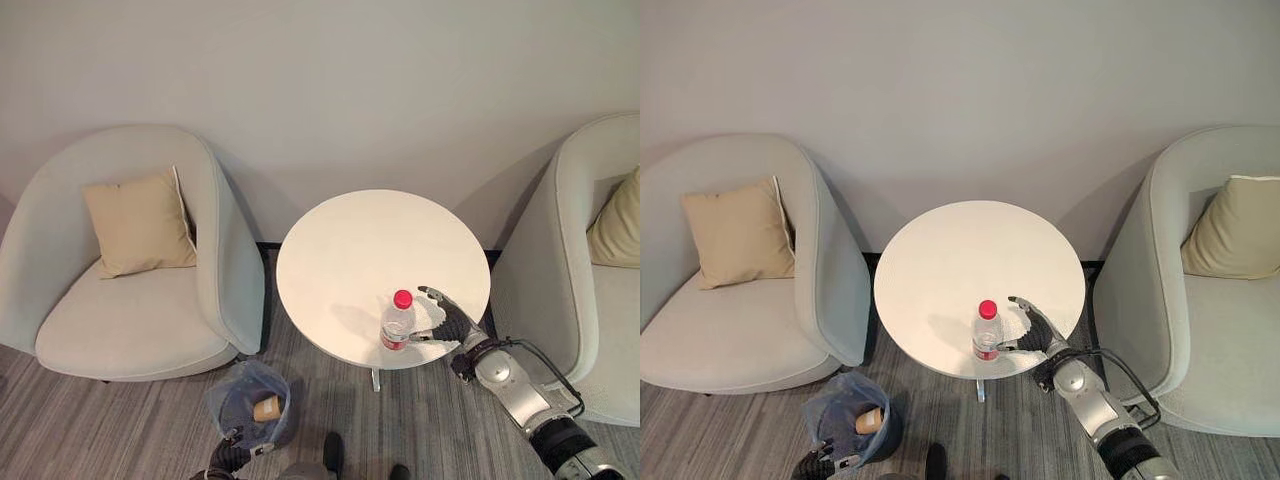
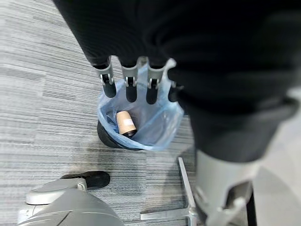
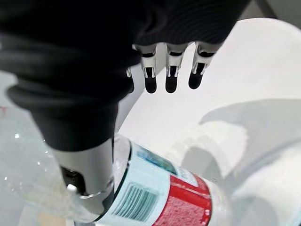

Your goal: Gather garbage on tea table into small bin, then transfer packed bag to large trash can.

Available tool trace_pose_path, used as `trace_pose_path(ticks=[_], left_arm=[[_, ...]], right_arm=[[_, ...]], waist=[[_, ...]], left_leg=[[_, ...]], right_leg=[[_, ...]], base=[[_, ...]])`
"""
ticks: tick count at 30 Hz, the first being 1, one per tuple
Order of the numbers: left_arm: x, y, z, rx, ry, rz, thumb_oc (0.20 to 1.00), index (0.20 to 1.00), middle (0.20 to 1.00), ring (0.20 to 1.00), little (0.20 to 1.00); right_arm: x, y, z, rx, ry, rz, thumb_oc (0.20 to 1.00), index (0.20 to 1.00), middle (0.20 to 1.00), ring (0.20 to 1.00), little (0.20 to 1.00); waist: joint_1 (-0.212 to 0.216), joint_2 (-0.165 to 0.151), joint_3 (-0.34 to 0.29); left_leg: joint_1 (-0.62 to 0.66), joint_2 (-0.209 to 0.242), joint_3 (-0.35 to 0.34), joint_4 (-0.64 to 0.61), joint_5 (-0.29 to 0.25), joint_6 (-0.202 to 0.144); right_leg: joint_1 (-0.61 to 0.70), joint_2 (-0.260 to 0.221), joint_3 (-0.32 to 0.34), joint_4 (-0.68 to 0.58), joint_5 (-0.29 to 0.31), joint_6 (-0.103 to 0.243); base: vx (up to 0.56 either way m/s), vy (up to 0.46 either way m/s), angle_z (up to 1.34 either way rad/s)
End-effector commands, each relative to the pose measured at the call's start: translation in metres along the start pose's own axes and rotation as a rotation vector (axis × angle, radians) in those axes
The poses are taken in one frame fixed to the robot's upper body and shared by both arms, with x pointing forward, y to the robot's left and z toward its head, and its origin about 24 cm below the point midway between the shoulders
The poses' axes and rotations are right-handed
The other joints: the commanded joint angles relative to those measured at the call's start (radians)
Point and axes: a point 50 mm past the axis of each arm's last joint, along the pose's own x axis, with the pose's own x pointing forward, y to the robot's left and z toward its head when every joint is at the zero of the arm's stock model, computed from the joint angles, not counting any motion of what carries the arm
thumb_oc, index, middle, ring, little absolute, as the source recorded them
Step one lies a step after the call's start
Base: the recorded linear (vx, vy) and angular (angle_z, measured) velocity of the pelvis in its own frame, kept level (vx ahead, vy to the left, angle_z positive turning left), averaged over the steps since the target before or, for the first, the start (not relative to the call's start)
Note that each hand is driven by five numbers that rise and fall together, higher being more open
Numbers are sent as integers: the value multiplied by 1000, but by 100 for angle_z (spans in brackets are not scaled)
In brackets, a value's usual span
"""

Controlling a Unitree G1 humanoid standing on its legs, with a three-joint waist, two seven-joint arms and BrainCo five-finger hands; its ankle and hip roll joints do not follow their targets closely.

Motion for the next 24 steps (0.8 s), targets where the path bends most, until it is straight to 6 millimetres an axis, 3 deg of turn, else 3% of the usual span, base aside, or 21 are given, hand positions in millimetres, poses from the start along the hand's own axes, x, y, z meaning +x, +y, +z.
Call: trace_pose_path(ticks=[1, 11, 12, 13, 19, 24], left_arm=[[6, 9, 17, 99, -53, 1, 1000, 1000, 1000, 1000, 1000], [7, 8, 18, 95, -51, 1, 1000, 1000, 1000, 1000, 1000], [7, 7, 19, 94, -53, 0, 1000, 1000, 1000, 1000, 1000], [7, 7, 19, 94, -53, 0, 1000, 1000, 1000, 1000, 1000], [7, 8, 18, 89, -50, 8, 1000, 1000, 1000, 1000, 1000], [7, 9, 19, 76, -51, 14, 1000, 1000, 1000, 1000, 1000]], right_arm=[[15, 1, 28, 42, -106, -29, 1000, 1000, 1000, 1000, 1000], [33, 9, 50, 62, -141, -31, 1000, 1000, 1000, 1000, 1000], [35, 9, 53, 65, -147, -34, 843, 843, 843, 843, 843], [36, 9, 55, 63, -152, -37, 200, 200, 200, 200, 200], [33, 2, 61, 98, -183, -69, 200, 200, 200, 200, 200], [19, -11, 70, 131, -267, -101, 200, 200, 200, 200, 200]], waist=[[24, -48, -10], [63, -45, -2], [68, -44, -2], [70, -43, -3], [70, -42, -7], [52, -42, -10]], left_leg=[[40, 23, 30, 4, -83, -57], [18, 14, -3, -3, -73, -56], [17, 13, -9, -3, -74, -56], [16, 12, -11, -3, -73, -57], [24, 10, -16, -3, -76, -57], [36, 13, -10, -3, -76, -60]], right_leg=[[-7, -43, 15, 3, -111, 62], [-17, -47, -7, 2, -114, 61], [-16, -48, -12, 1, -114, 60], [-14, -48, -16, 1, -115, 60], [-3, -49, -18, -1, -117, 60], [7, -48, -10, 2, -121, 58]], base=[[23, 22, 16], [5, 7, 6], [17, 11, 27], [16, 14, 21], [1, 3, 13], [0, 0, 0]])
